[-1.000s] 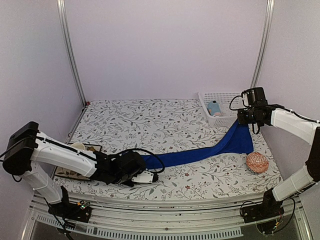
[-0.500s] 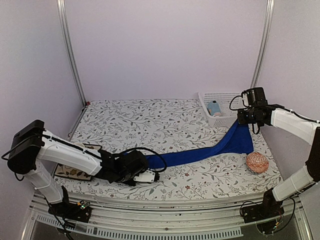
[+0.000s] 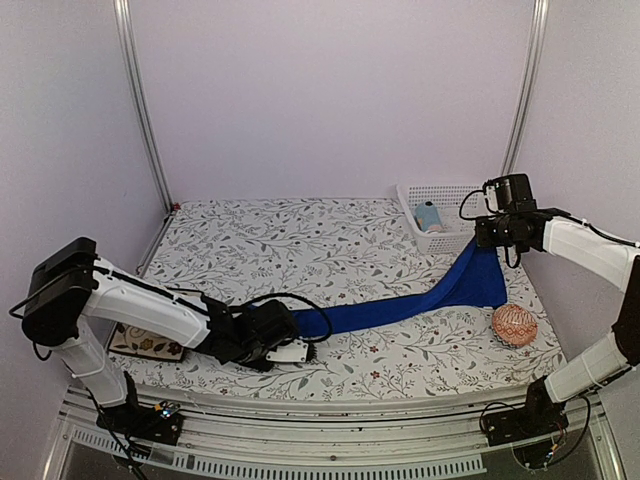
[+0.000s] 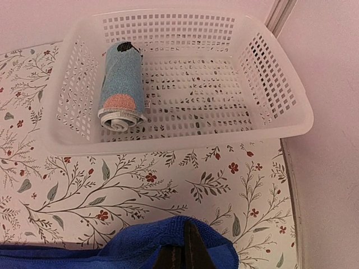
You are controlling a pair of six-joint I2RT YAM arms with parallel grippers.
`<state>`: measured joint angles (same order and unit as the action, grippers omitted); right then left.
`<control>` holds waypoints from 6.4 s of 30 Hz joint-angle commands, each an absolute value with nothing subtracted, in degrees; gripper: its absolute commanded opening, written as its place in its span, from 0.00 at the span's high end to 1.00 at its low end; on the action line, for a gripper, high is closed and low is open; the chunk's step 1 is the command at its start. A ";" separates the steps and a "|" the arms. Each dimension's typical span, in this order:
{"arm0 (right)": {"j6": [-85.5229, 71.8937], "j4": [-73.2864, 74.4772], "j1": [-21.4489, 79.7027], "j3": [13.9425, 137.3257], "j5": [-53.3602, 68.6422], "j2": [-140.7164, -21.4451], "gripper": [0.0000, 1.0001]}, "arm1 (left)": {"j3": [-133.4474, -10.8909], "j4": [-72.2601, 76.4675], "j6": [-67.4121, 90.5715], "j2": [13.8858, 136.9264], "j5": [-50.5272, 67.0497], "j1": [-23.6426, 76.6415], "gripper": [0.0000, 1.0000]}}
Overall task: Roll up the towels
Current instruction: Flatten out the towel at the center of the board, then fold the towel at the center of the board.
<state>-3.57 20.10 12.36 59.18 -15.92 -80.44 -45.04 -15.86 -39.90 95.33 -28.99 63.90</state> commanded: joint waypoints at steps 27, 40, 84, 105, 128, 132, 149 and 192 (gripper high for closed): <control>-3.05 31.03 14.06 62.75 -20.05 -56.95 0.97 | -36.89 27.39 -34.08 50.27 -58.70 60.88 1.00; -2.49 36.59 14.19 65.64 -17.13 -49.72 0.98 | -35.16 35.46 -41.53 46.13 -69.44 72.33 1.00; -0.65 17.74 14.76 71.01 -26.58 -101.71 0.97 | -51.28 30.98 -17.04 105.05 -48.95 29.18 1.00; -5.46 27.93 16.60 56.53 -20.70 -86.62 0.97 | -37.04 21.05 -11.49 83.83 -37.42 31.57 1.00; -6.37 35.19 16.53 57.44 -27.26 -80.30 0.97 | -29.52 23.76 -8.80 78.72 -49.18 41.31 1.00; -5.01 36.83 16.71 55.76 -24.63 -80.08 0.97 | -29.53 20.16 -6.48 76.75 -47.40 42.36 1.00; -5.53 39.06 18.83 54.62 -22.22 -86.88 0.96 | -30.02 11.77 -4.49 79.97 -50.69 47.31 1.00; -10.33 39.68 26.28 53.98 -28.69 -81.97 0.94 | -21.90 15.87 -1.72 72.25 -58.87 53.87 0.97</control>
<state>-8.29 40.25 25.43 54.68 -26.63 -83.66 -22.33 13.34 -1.02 70.91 -57.54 52.07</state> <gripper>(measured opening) 0.057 0.027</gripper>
